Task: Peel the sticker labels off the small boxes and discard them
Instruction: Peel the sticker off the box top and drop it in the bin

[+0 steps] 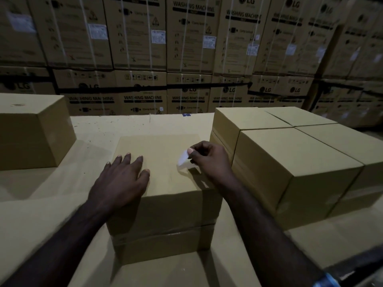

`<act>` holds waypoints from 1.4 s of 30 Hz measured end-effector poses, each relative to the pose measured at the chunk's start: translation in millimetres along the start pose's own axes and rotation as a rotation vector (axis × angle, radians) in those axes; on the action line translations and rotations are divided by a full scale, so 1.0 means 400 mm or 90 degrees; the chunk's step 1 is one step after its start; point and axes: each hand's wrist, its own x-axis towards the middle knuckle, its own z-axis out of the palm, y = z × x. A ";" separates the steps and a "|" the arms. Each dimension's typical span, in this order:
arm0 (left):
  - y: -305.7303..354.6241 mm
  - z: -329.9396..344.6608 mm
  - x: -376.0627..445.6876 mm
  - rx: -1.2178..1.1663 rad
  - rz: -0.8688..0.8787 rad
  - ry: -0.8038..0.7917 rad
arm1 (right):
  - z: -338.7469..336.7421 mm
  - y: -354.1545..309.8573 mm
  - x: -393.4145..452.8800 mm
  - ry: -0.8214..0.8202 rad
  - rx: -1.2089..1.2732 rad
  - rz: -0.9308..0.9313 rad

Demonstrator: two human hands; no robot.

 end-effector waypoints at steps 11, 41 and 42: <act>0.185 0.000 -0.024 -0.024 0.143 0.119 | -0.154 0.000 -0.093 0.125 0.039 -0.050; 1.590 0.568 -0.248 -0.096 0.807 -0.065 | -1.311 0.667 -0.715 0.715 -0.331 0.332; 1.644 0.602 -0.263 -0.076 0.809 -0.081 | -1.347 0.707 -0.732 0.697 -0.339 0.353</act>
